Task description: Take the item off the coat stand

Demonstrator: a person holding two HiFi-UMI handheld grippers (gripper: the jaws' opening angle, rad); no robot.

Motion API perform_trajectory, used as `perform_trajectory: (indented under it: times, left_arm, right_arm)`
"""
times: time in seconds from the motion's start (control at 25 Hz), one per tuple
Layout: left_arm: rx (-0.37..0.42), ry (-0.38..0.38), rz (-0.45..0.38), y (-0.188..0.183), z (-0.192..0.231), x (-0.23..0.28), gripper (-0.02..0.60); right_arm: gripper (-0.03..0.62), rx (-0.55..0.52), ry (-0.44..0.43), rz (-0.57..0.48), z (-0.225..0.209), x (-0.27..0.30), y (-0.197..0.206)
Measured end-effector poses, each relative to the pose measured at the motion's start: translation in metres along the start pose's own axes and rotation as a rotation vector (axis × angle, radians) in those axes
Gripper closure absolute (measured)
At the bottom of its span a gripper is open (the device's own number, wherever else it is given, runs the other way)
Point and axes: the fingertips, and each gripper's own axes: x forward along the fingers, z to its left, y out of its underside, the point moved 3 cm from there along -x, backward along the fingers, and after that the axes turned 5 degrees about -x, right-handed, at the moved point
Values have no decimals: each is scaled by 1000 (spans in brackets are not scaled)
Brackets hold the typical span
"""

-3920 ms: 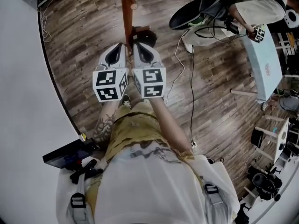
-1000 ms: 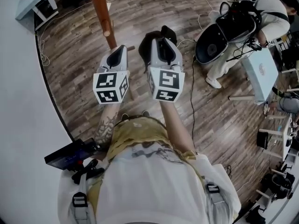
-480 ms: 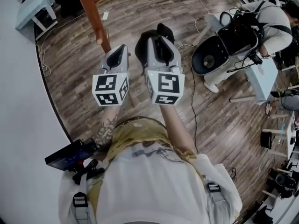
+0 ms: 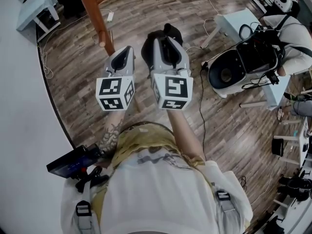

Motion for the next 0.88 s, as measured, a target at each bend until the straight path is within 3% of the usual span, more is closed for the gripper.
perform_trajectory:
  times: [0.88]
  left_arm:
    - [-11, -11, 10, 5, 5, -3, 584]
  right_arm:
    - [507, -12, 8, 2, 3, -3, 2]
